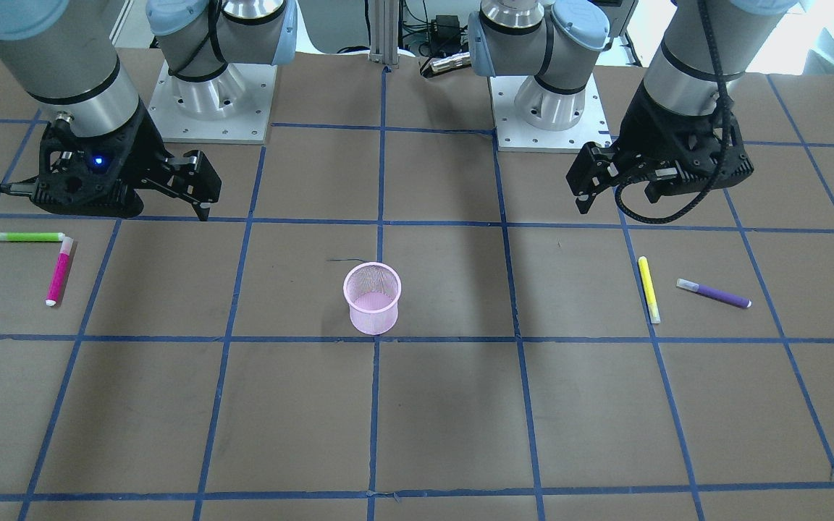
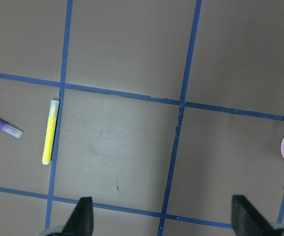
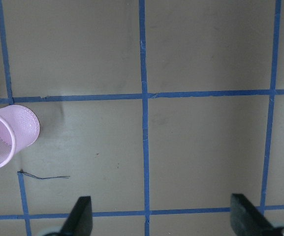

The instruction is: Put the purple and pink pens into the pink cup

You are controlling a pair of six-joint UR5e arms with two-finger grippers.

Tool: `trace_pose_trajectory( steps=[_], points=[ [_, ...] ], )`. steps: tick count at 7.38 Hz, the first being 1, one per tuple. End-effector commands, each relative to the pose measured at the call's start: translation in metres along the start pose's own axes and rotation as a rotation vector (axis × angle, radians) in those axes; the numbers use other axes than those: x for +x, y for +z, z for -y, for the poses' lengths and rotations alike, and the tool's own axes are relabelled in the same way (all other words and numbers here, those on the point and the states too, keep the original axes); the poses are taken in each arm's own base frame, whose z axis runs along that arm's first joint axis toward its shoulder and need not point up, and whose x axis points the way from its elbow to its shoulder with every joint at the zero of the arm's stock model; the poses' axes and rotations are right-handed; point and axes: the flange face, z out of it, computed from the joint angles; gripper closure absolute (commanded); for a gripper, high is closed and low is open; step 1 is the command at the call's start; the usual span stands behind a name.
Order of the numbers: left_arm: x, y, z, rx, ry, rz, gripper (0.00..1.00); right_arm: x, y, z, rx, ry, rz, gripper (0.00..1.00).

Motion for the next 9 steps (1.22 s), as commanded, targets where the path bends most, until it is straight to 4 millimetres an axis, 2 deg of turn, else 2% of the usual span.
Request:
trace_pose_trajectory(
  steps=[1, 2, 3, 4, 5, 6, 7, 8, 9],
  points=[
    [-0.010, -0.002, 0.003, 0.004, -0.025, -0.003, 0.00, 0.003, 0.002, 0.002, -0.004, 0.010, 0.005, 0.00],
    [-0.020, -0.004, 0.007, 0.010, -0.047, -0.001, 0.00, 0.013, -0.002, 0.003, 0.008, 0.039, 0.011, 0.00],
    [-0.036, 0.001, 0.012, 0.001, -0.076, -0.006, 0.00, 0.024, 0.004, 0.006, -0.016, 0.060, 0.007, 0.00],
    [-0.055, 0.006, 0.019, -0.008, -0.106, -0.008, 0.00, 0.053, 0.013, 0.009, -0.069, 0.100, 0.010, 0.00],
    [-0.076, 0.007, 0.023, -0.012, -0.158, 0.006, 0.00, 0.105, 0.025, 0.014, -0.103, 0.144, 0.022, 0.00],
    [-0.112, 0.016, 0.030, -0.031, -0.231, 0.004, 0.00, 0.147, 0.059, 0.020, -0.133, 0.054, 0.042, 0.00],
    [-0.157, 0.058, 0.038, -0.097, -0.328, -0.003, 0.00, 0.193, 0.100, 0.022, -0.099, 0.009, 0.033, 0.00],
    [-0.210, 0.093, 0.046, -0.081, -0.426, -0.012, 0.00, 0.228, 0.132, 0.011, -0.083, -0.018, 0.037, 0.00],
    [-0.240, 0.116, 0.048, -0.098, -0.472, -0.012, 0.00, 0.253, 0.170, 0.003, -0.044, -0.046, 0.024, 0.00]
  ],
)
